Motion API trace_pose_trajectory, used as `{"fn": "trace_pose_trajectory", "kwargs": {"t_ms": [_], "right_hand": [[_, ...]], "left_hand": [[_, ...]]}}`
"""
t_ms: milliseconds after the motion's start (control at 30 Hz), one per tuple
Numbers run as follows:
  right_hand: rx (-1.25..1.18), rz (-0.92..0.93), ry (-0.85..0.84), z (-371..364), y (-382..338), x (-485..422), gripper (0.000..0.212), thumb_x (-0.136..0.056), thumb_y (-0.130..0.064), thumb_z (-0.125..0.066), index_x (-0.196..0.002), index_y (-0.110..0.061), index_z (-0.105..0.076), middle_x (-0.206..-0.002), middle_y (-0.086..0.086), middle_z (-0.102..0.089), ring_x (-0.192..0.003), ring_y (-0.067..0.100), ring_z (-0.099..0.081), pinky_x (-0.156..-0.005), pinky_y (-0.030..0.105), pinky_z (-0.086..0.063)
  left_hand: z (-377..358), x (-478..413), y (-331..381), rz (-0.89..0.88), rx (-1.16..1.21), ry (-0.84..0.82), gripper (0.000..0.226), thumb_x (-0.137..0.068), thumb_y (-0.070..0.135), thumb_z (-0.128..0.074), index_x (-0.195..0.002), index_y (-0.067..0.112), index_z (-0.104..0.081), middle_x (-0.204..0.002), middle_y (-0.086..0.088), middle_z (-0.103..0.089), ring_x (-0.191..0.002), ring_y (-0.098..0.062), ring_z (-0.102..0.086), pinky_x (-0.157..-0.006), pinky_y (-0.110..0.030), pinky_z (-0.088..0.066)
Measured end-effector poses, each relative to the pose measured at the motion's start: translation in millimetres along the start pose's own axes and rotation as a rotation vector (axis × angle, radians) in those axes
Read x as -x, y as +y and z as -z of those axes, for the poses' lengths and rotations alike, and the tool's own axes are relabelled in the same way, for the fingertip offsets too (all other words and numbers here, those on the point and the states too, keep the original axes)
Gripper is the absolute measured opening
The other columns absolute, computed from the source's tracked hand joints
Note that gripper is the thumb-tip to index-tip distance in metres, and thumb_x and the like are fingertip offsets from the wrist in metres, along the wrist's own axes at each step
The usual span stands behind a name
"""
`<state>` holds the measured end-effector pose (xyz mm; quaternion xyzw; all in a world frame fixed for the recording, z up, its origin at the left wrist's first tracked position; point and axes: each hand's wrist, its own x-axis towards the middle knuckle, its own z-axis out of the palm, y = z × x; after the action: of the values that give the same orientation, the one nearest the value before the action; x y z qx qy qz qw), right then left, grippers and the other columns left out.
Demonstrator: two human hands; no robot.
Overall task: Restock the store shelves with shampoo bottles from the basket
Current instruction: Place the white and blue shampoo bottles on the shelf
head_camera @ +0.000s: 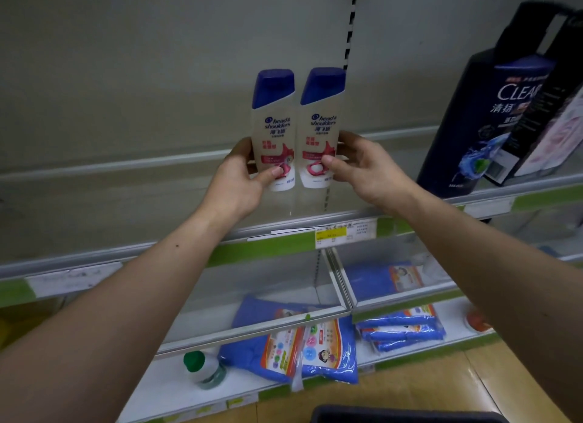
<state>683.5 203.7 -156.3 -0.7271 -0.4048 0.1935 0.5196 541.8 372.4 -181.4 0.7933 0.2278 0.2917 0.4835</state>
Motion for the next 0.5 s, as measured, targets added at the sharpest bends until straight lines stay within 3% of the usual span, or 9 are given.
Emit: {"fn": "trace_pose_trajectory", "kwargs": {"t_ms": [100, 233, 300, 367, 433, 500], "right_hand": [[0.015, -0.001, 0.000, -1, 3, -1, 0.047, -0.099, -0.016, -0.059, -0.145, -0.015, -0.047, -0.129, -0.002, -0.065, -0.115, 0.009, -0.063, -0.095, 0.026, -0.054], [0.009, -0.001, -0.031, -1, 2, 1, 0.045, -0.101, -0.011, -0.054, -0.145, -0.013, -0.045, -0.128, -0.002, -0.064, -0.113, 0.004, -0.062, -0.094, 0.020, -0.053], [0.023, -0.005, -0.015, -1, 3, 4, 0.052, -0.101, -0.014, -0.056, -0.150, -0.014, -0.040, -0.138, 0.000, -0.060, -0.124, 0.008, -0.058, -0.105, 0.026, -0.048], [0.044, 0.012, 0.080, -1, 3, 12, 0.055, -0.100, -0.019, -0.059, -0.151, -0.014, -0.039, -0.141, 0.000, -0.058, -0.126, 0.010, -0.056, -0.110, 0.030, -0.045], [0.074, 0.084, 0.239, -1, -2, 24, 0.044, -0.100, -0.023, -0.059, -0.142, -0.013, -0.050, -0.126, -0.002, -0.064, -0.111, 0.005, -0.061, -0.099, 0.023, -0.050], [0.031, 0.172, 0.391, 0, -7, 42, 0.022, -0.100, -0.021, -0.058, -0.120, -0.013, -0.061, -0.101, -0.004, -0.066, -0.089, 0.005, -0.062, -0.084, 0.027, -0.057]], "left_hand": [[-1, 0, -2, -0.008, 0.009, 0.003, 0.039, -0.087, 0.016, -0.075, -0.121, 0.020, -0.057, -0.115, 0.006, -0.071, -0.109, -0.011, -0.067, -0.101, -0.043, -0.052], [-2, 1, 0, 0.042, 0.021, -0.006, 0.043, -0.087, 0.012, -0.075, -0.123, 0.017, -0.053, -0.117, 0.003, -0.070, -0.111, -0.014, -0.066, -0.103, -0.043, -0.051], [-3, 5, 8, 0.075, 0.012, -0.003, 0.058, -0.085, 0.015, -0.077, -0.134, 0.016, -0.045, -0.126, 0.000, -0.067, -0.120, -0.014, -0.062, -0.109, -0.043, -0.046], [-5, 19, 19, 0.080, -0.050, 0.102, 0.073, -0.085, 0.022, -0.078, -0.144, 0.018, -0.036, -0.141, -0.002, -0.056, -0.132, -0.014, -0.050, -0.115, -0.038, -0.038], [-7, 42, 34, -0.034, -0.094, 0.298, 0.061, -0.089, 0.026, -0.074, -0.140, 0.019, -0.042, -0.138, -0.001, -0.055, -0.127, -0.011, -0.052, -0.109, -0.029, -0.042], [-16, 70, 43, -0.194, 0.006, 0.383, 0.032, -0.094, 0.021, -0.067, -0.122, 0.019, -0.053, -0.113, 0.002, -0.062, -0.103, -0.006, -0.060, -0.090, -0.024, -0.051]]}}
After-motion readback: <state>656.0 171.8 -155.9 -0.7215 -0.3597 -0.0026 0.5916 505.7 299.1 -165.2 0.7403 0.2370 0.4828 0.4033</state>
